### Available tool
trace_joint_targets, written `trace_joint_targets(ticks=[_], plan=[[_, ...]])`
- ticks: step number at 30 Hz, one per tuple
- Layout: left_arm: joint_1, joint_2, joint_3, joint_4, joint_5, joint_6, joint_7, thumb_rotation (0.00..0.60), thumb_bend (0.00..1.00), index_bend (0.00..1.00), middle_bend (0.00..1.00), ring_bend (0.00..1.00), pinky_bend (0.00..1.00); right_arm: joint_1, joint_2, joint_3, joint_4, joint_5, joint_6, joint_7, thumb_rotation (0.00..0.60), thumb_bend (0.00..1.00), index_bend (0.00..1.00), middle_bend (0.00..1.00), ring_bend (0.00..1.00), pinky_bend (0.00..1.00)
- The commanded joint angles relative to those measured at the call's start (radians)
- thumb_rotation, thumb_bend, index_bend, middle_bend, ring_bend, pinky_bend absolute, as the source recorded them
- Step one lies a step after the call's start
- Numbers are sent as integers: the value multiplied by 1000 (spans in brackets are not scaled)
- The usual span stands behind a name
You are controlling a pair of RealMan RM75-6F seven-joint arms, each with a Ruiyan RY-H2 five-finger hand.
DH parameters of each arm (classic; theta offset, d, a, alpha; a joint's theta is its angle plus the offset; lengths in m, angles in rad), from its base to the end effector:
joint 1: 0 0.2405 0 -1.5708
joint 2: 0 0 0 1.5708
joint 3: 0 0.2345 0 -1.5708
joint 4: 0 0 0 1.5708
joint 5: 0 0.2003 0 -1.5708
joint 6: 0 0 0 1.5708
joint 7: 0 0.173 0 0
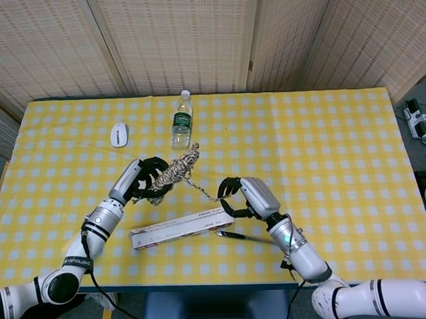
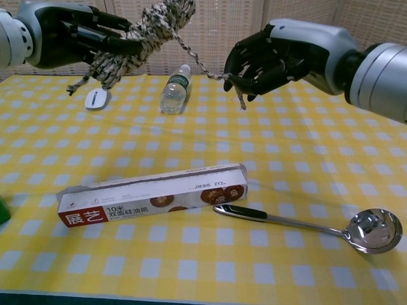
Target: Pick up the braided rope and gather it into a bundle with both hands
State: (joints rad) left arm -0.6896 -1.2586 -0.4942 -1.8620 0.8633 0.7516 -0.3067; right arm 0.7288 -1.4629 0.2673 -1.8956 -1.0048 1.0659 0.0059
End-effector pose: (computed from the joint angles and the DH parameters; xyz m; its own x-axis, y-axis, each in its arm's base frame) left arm -0.0657 0.3626 0.0662 -0.4328 0.4741 0.7668 0.8608 -0.0355 0.5078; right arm -0.0499 -0.3143 0.0149 -0.1975 -0.4363 0.8779 -0.9214 -0.2231 -0.3181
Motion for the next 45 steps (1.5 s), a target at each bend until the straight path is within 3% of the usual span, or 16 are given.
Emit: trace_joint_targets(ticks=[1, 3, 5, 8, 10, 13, 17, 22, 25, 28, 37, 45], plan=[[25, 21, 3, -34, 79, -6, -49, 600, 594, 746, 744, 696, 793, 15, -34, 21, 42, 19, -12, 7, 600, 585, 712, 475, 429, 415], [28, 27, 9, -43, 110, -5, -62, 600, 594, 746, 744, 696, 793, 21, -47, 30, 60, 16, -13, 7, 600, 585, 613, 453, 410, 412], [30, 33, 14, -48, 127, -6, -74, 600, 594, 746, 744, 695, 793, 24, -49, 29, 68, 5, -17, 4, 600, 582, 438, 399, 372, 378], [28, 39, 21, -47, 143, -8, -89, 600, 594, 746, 744, 695, 793, 19, -36, 23, 63, -17, -23, 5, 600, 491, 109, 255, 265, 266], [25, 41, 27, -42, 146, -9, -99, 600, 594, 746, 744, 695, 793, 8, -23, 16, 56, -40, -17, 7, 600, 437, 9, 151, 186, 197], [21, 43, 34, -34, 149, -8, -111, 600, 594, 746, 744, 695, 793, -18, 0, -4, 48, -90, 16, -1, 600, 420, 0, 36, 104, 132], [16, 47, 47, -19, 153, -6, -115, 600, 594, 746, 744, 695, 793, -61, 35, -54, 57, -183, 100, -90, 600, 421, 0, 28, 99, 127], [16, 48, 70, 8, 161, 26, -91, 600, 594, 746, 744, 694, 793, -162, 111, -128, 32, -268, 237, -190, 600, 419, 9, 102, 159, 144], [15, 48, 85, 22, 160, 38, -74, 600, 594, 746, 744, 694, 793, -228, 164, -174, 23, -306, 300, -211, 600, 420, 83, 182, 214, 162], [15, 49, 96, 29, 156, 43, -70, 600, 594, 746, 744, 694, 793, -293, 220, -218, 15, -333, 347, -195, 600, 420, 153, 215, 234, 166], [20, 30, 120, 49, 175, 90, -60, 600, 594, 746, 744, 694, 793, -478, 313, -317, 65, -442, 499, -83, 600, 420, 146, 143, 173, 159], [22, 17, 132, 49, 190, 126, -45, 600, 594, 746, 743, 694, 793, -587, 313, -335, 126, -466, 577, -22, 600, 419, 114, 101, 120, 114]])
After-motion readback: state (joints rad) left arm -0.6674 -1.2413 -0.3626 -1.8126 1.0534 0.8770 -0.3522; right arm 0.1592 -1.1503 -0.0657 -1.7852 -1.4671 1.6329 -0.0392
